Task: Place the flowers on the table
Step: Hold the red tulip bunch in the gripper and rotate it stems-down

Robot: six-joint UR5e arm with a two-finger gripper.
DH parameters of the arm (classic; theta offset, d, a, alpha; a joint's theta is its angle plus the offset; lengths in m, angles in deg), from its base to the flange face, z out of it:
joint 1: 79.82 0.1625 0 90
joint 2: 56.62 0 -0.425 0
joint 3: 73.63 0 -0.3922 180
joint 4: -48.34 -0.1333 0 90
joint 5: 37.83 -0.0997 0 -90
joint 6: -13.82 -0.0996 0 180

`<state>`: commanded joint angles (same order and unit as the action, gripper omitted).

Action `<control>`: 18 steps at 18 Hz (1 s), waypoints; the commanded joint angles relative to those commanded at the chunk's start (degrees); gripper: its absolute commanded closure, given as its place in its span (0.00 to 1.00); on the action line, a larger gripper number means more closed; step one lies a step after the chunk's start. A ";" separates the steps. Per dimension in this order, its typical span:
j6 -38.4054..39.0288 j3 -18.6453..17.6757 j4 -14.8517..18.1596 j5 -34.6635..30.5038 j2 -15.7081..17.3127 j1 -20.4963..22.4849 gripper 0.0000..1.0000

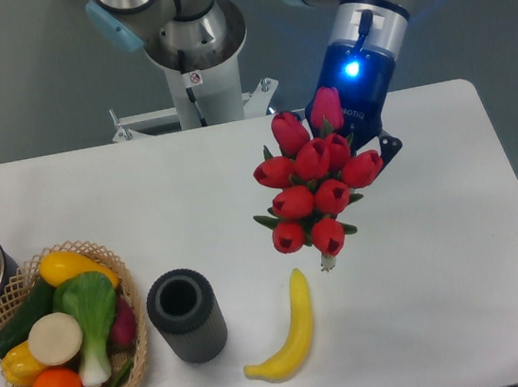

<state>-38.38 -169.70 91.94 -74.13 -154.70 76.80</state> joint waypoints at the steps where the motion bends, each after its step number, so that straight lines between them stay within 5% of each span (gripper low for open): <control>1: 0.09 0.00 -0.09 0.00 0.00 -0.09 0.58; 9: 0.53 -0.35 0.17 -0.52 1.32 0.00 0.58; 14: 0.97 -0.44 1.31 -10.79 4.13 -0.44 0.58; 18: 0.70 -0.17 5.70 -19.75 4.75 -1.14 0.58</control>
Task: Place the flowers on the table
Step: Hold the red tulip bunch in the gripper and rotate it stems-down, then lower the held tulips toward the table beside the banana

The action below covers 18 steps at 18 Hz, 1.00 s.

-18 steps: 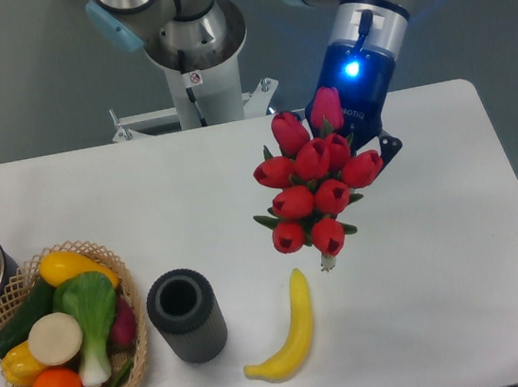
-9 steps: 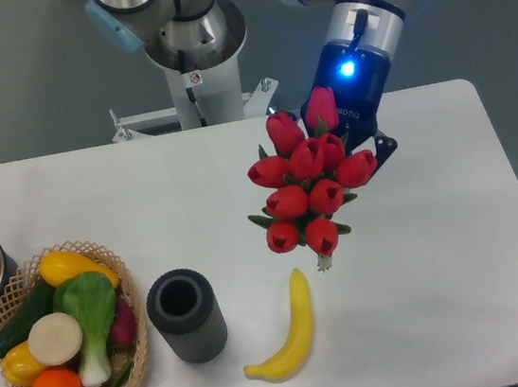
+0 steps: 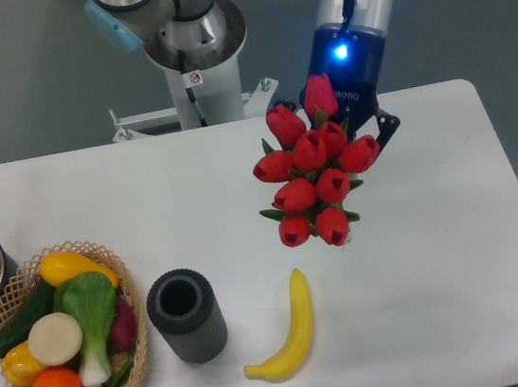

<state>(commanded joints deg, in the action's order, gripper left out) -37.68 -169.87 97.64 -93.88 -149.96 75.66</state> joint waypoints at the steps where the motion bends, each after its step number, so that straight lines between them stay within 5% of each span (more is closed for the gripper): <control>1: -0.09 -0.26 0.18 -2.72 0.00 -0.87 0.58; 3: -0.18 -1.14 1.58 -9.40 -0.17 -2.63 0.58; 7: -0.44 -0.89 10.27 -20.21 -0.52 -3.43 0.58; 13: -0.62 -1.76 17.05 -34.46 -1.93 -3.43 0.58; 18: -0.62 -2.55 17.76 -39.58 -4.74 -3.34 0.58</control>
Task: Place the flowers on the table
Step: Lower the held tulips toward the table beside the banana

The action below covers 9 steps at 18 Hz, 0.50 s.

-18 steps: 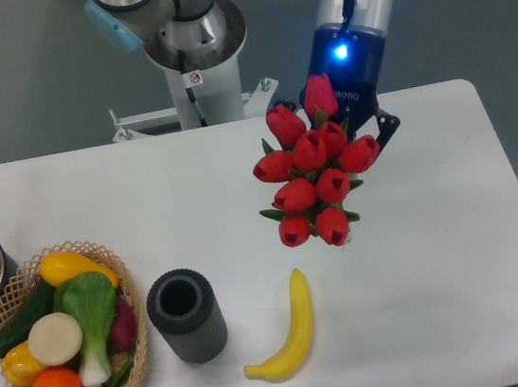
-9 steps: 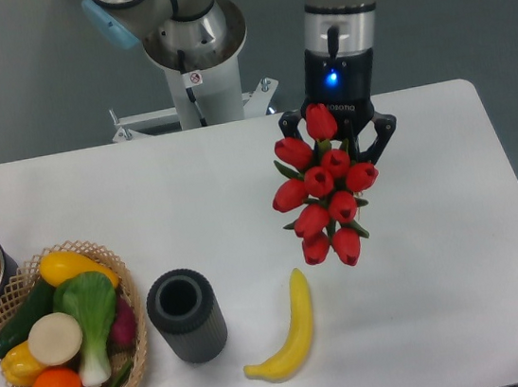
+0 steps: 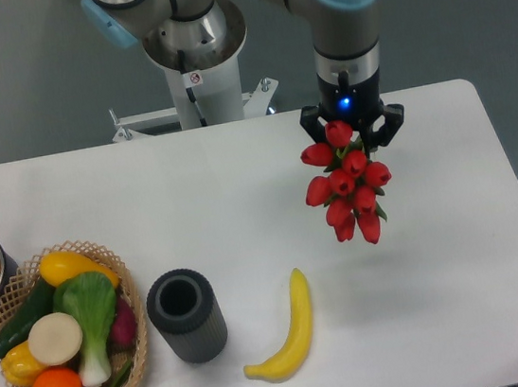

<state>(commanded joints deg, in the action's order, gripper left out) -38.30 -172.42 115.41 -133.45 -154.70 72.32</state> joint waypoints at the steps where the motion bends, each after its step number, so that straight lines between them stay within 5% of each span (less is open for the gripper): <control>1: 0.35 0.17 0.17 0.09 -1.14 0.44 0.56; 9: 0.79 0.96 -0.35 0.62 -7.56 4.83 0.55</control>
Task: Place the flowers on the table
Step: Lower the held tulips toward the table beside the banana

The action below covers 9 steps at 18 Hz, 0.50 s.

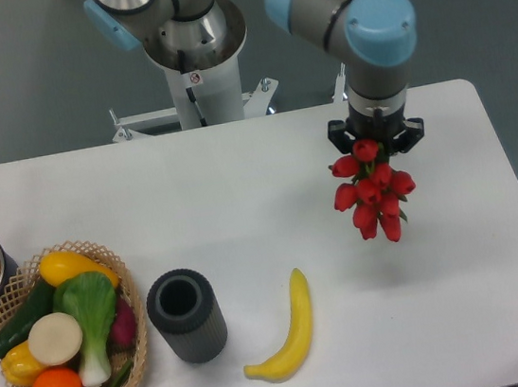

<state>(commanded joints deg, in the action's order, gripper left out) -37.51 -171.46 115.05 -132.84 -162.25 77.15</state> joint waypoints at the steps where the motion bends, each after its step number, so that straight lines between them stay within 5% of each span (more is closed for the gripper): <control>1: 0.00 0.70 0.00 -0.17 -0.97 0.09 0.55; 9: -0.61 2.82 -2.02 0.35 -5.37 -0.53 0.55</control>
<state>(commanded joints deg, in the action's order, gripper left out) -38.12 -168.64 113.03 -132.49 -167.62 76.63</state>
